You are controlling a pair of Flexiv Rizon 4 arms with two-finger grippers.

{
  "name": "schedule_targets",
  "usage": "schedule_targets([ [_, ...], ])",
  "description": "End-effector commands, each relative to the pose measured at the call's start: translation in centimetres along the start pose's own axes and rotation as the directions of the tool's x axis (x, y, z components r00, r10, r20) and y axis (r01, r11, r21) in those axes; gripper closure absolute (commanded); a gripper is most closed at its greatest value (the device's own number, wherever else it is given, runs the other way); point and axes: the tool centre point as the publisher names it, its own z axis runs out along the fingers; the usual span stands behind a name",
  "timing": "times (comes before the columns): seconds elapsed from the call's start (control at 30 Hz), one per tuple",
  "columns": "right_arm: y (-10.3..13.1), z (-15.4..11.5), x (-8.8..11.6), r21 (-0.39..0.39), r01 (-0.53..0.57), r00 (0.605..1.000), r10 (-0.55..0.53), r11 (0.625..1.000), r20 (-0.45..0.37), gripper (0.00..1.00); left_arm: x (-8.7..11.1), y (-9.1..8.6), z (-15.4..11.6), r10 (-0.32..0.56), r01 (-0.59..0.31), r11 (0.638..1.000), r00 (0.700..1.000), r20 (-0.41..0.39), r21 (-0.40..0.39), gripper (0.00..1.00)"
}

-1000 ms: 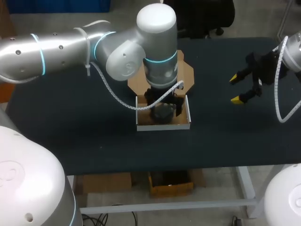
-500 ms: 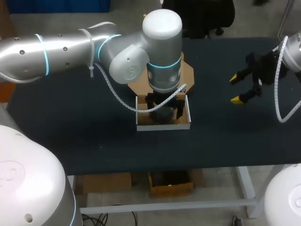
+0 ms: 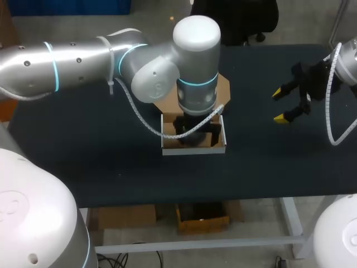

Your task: Assemble the packaging by folding the flat box into shape, placing the metal phone stand inside, and closing the box properly

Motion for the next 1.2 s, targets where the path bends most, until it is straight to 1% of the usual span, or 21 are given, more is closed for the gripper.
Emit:
schedule_targets([
  [0.03,-0.1,-0.2,0.0,-0.007,0.002,1.000,-0.002,1.000,-0.006,0.00,0.2,0.7,-0.1,-0.006,0.006,1.000,1.000,0.010,0.006,0.00],
  [0.33,-0.1,-0.2,0.0,-0.007,0.002,1.000,-0.002,1.000,-0.006,0.00,0.5,2.2,-0.1,-0.037,0.038,0.999,0.999,0.024,-0.004,0.00],
  [0.53,-0.1,-0.2,0.0,-0.007,0.002,1.000,-0.002,1.000,-0.006,0.00,0.8,3.1,-0.4,-0.077,0.078,0.997,0.997,0.027,-0.024,0.00],
  [0.73,-0.1,-0.2,0.0,-0.007,0.002,1.000,-0.002,1.000,-0.006,0.00,1.0,4.4,-0.6,-0.122,0.123,0.991,0.992,0.013,-0.051,0.00],
  [0.87,-0.1,-0.2,0.0,-0.007,0.002,1.000,-0.002,1.000,-0.006,0.00,1.3,5.1,-0.3,-0.133,0.135,0.989,0.991,0.027,-0.059,0.00],
  [1.07,-0.1,-0.2,0.0,-0.007,0.002,1.000,-0.002,1.000,-0.006,0.00,1.0,6.0,-0.3,-0.168,0.169,0.983,0.986,0.014,-0.075,0.00],
  [1.2,-0.1,-0.2,0.0,-0.007,0.002,1.000,-0.002,1.000,-0.006,0.00,0.8,6.9,-0.5,-0.182,0.182,0.980,0.983,0.009,-0.082,0.00],
])
